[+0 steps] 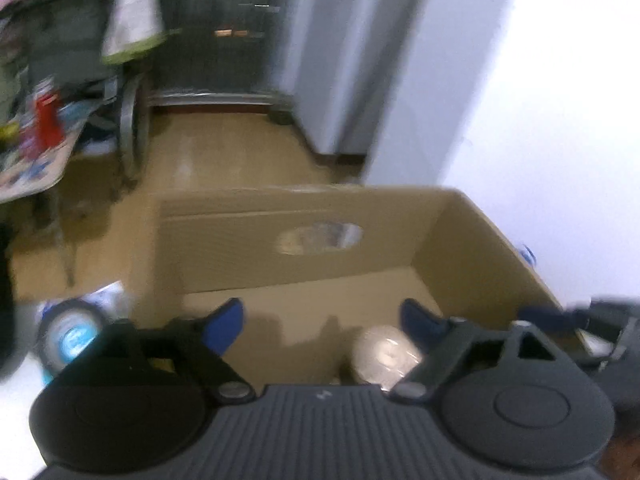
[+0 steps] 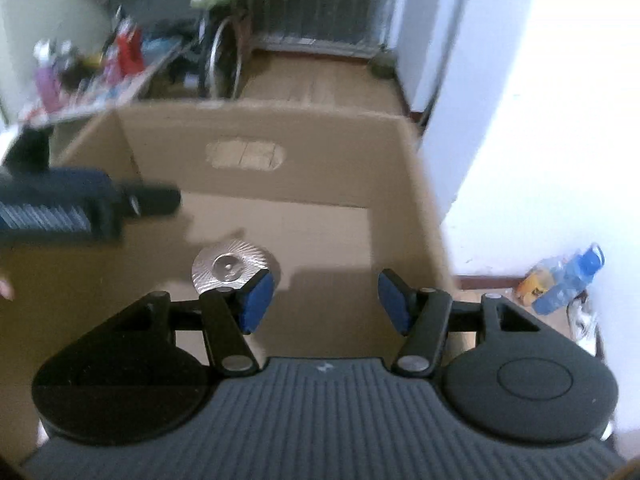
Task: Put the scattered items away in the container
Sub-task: 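Bring the right gripper back down over the jar lid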
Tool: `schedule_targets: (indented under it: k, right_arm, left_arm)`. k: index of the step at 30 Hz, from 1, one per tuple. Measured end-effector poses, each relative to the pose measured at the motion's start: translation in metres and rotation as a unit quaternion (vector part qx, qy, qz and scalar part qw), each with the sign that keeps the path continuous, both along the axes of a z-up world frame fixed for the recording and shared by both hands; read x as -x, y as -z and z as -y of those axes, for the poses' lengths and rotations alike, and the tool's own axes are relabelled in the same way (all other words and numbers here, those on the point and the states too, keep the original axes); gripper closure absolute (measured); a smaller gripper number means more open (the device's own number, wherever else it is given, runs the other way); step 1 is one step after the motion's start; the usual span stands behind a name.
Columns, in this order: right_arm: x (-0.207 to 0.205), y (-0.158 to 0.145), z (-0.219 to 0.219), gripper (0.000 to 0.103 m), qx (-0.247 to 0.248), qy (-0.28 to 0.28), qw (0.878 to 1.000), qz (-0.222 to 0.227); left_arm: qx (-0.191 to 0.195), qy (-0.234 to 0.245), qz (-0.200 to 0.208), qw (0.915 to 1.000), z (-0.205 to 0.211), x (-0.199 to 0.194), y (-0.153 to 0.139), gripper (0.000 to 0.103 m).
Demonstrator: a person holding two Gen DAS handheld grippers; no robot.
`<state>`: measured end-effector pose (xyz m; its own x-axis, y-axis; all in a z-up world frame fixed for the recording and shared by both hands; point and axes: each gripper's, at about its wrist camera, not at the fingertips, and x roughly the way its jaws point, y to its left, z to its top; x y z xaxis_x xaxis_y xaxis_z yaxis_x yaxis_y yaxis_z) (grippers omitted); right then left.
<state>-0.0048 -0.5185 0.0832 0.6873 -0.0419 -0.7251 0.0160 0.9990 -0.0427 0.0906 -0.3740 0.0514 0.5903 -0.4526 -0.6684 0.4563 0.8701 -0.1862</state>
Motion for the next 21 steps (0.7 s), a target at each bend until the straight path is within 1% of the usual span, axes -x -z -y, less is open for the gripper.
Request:
schedule_targets:
  k: [1, 2, 4, 6, 7, 8, 9, 10, 12, 14, 16, 17, 21]
  right_arm:
    - [0.007, -0.005, 0.006, 0.046, -0.016, 0.007, 1.000, 0.011]
    - [0.017, -0.010, 0.011, 0.047, -0.033, 0.015, 0.999, 0.026]
    - [0.033, -0.018, 0.020, 0.048, -0.055, 0.025, 0.997, 0.049]
    - [0.046, -0.019, 0.031, 0.049, -0.085, 0.043, 0.993, 0.065]
    - [0.051, -0.019, 0.035, 0.049, -0.103, 0.047, 0.991, 0.067]
    - [0.055, -0.017, 0.038, 0.049, -0.121, 0.048, 0.989, 0.066]
    - [0.055, -0.011, 0.041, 0.049, -0.137, 0.051, 0.987, 0.069]
    - [0.055, -0.009, 0.042, 0.049, -0.148, 0.050, 0.985, 0.067]
    - [0.057, -0.005, 0.040, 0.049, -0.162, 0.045, 0.984, 0.065]
    - [0.055, -0.002, 0.037, 0.049, -0.165, 0.036, 0.983, 0.066]
    - [0.052, -0.001, 0.034, 0.049, -0.163, 0.031, 0.984, 0.067]
    - [0.049, -0.001, 0.034, 0.049, -0.166, 0.031, 0.984, 0.066]
    - [0.032, -0.001, 0.029, 0.049, -0.175, 0.031, 0.982, 0.063]
  left_arm:
    - [-0.001, 0.018, -0.007, 0.9998, 0.006, 0.001, 0.002, 0.028]
    - [-0.014, 0.028, -0.012, 0.9994, 0.011, 0.002, 0.005, 0.028]
    - [-0.058, 0.052, -0.006, 0.9970, 0.027, 0.005, 0.009, 0.028]
    - [-0.071, 0.062, -0.006, 0.9955, 0.035, 0.007, 0.013, 0.026]
    - [-0.062, 0.069, -0.019, 0.9955, 0.039, 0.004, 0.017, 0.023]
    - [-0.052, 0.080, -0.042, 0.9946, 0.043, -0.001, 0.025, 0.018]
    - [-0.047, 0.083, -0.071, 0.9929, 0.047, -0.008, 0.034, 0.018]
    - [-0.048, 0.080, -0.099, 0.9907, 0.051, -0.015, 0.044, 0.018]
    - [-0.056, 0.066, -0.126, 0.9883, 0.057, -0.022, 0.059, 0.025]
    - [-0.071, 0.064, -0.128, 0.9871, 0.062, -0.023, 0.065, 0.030]
    - [-0.067, 0.071, -0.121, 0.9878, 0.064, -0.021, 0.066, 0.036]
    - [-0.061, 0.075, -0.117, 0.9883, 0.064, -0.020, 0.066, 0.042]
    - [-0.074, 0.084, -0.097, 0.9890, 0.070, -0.016, 0.064, 0.045]
